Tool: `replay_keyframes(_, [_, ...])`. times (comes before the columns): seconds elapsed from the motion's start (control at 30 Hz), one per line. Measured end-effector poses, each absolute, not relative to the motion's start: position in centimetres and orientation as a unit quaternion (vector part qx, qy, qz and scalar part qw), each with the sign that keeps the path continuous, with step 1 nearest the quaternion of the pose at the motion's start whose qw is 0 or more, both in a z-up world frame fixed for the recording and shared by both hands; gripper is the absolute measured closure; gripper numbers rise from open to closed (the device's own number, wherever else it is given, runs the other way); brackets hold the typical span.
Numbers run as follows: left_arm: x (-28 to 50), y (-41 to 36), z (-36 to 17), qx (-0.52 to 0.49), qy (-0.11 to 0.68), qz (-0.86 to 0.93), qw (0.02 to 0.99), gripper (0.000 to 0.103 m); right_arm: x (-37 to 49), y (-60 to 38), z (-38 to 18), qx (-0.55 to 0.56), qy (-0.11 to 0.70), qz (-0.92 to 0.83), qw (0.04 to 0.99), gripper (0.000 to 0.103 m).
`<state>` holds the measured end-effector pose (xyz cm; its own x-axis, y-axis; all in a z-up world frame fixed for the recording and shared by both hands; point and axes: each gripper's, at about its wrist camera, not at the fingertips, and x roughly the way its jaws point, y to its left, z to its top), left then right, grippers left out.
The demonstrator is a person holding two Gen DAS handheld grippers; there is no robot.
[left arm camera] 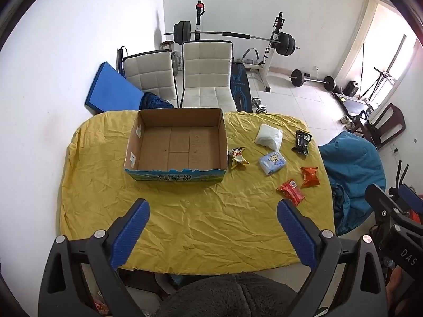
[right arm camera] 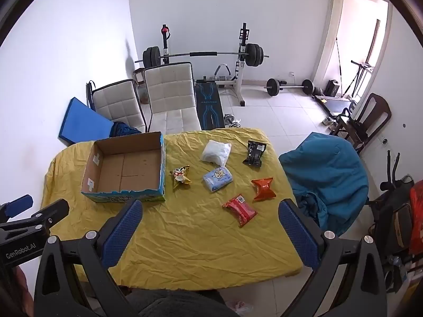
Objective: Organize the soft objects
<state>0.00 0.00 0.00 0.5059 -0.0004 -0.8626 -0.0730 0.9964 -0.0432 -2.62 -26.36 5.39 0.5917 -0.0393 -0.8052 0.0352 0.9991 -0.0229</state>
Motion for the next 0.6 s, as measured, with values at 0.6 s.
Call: replay_keyframes(0.6, [-0.4,-0.3,0.9,-0.045,0.482,0.011,0.875,0.004,-3.1,-26.6,6.5,0.012,0.443,-0.025,0.896,0.000])
